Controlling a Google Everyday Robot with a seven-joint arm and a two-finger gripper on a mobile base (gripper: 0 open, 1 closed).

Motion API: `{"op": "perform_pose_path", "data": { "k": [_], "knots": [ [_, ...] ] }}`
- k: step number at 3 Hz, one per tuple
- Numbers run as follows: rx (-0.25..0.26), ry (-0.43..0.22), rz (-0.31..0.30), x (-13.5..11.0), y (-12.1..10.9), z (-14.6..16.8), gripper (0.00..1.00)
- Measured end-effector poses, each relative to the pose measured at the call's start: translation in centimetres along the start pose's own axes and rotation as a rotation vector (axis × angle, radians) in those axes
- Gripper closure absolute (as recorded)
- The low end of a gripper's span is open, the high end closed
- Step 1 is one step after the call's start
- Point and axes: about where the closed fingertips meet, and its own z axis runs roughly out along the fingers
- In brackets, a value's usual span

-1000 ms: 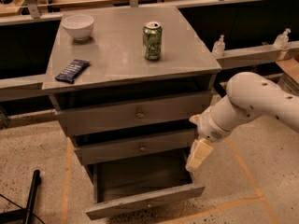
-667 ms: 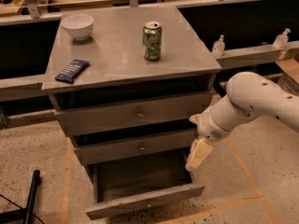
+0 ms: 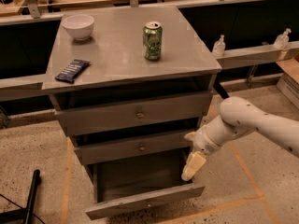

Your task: Close bottom drawer

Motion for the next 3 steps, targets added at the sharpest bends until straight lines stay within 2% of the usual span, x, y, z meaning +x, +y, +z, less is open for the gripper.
{"op": "perform_pose_path", "data": {
  "k": [1,2,3],
  "knots": [
    [-0.042,-0.039,0.07,3.4,-1.7,6.6,0.0],
    [-0.043,-0.039,0.07,3.4,-1.7,6.7,0.0],
    [-0.028,-0.106,0.094,4.0,-4.0,8.3,0.0]
  ]
}}
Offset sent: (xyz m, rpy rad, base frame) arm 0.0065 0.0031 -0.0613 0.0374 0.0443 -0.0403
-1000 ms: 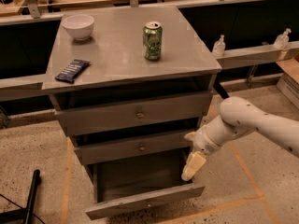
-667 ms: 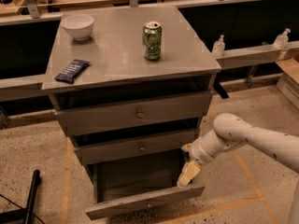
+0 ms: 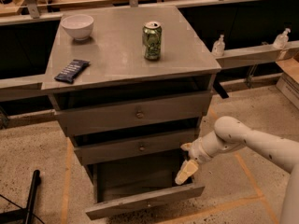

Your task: Close bottom drawer

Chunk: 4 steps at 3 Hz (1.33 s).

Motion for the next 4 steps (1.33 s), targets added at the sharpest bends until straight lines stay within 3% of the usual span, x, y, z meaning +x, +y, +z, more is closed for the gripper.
{"op": "perform_pose_path", "data": {
  "k": [1,2,3,4],
  "knots": [
    [-0.013,-0.025,0.041,1.5,-3.8,4.2,0.0],
    [-0.016,-0.033,0.052,1.9,-4.5,5.2,0.0],
    [-0.058,-0.012,0.058,2.0,-4.7,5.6,0.0],
    [-0.136,0.022,0.091,5.8,-4.9,7.4,0.0]
  ]
}}
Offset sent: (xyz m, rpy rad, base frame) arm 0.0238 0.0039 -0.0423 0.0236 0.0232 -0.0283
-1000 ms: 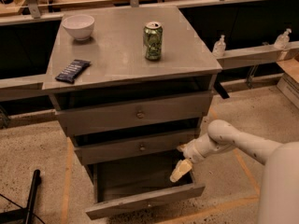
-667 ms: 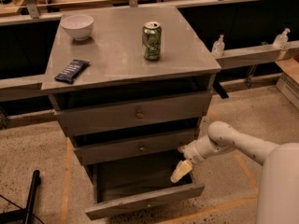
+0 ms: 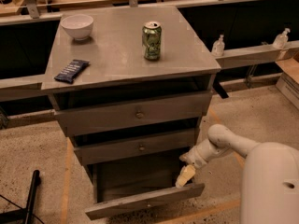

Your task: Close bottom drawer

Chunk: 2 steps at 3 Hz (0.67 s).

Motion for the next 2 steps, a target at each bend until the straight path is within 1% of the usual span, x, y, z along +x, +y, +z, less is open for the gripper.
{"op": "perform_pose_path", "data": {
  "k": [1,2],
  "knots": [
    [-0.112,0.008,0.049,6.49,0.17,5.45,0.0],
    [-0.112,0.008,0.049,6.49,0.17,5.46,0.0]
  ]
}}
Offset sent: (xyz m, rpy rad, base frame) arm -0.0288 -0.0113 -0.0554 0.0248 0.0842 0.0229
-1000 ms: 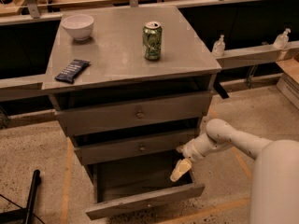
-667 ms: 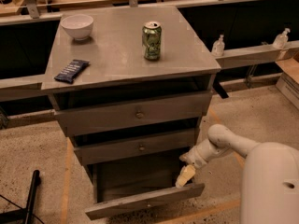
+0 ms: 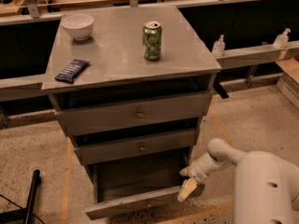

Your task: Close bottom drawer

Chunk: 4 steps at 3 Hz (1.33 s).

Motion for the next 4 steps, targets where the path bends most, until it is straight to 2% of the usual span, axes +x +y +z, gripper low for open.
{"op": "perform_pose_path", "data": {
  "k": [1,2,3,4],
  "knots": [
    [-0.039,0.02,0.019,1.8,-0.4,1.6,0.0],
    [-0.06,0.04,0.001,4.5,0.2,2.4,0.0],
    [-0.077,0.027,-0.025,6.1,1.2,2.8,0.18],
    [-0.11,-0.042,-0.063,7.0,2.3,2.8,0.49]
  ]
}}
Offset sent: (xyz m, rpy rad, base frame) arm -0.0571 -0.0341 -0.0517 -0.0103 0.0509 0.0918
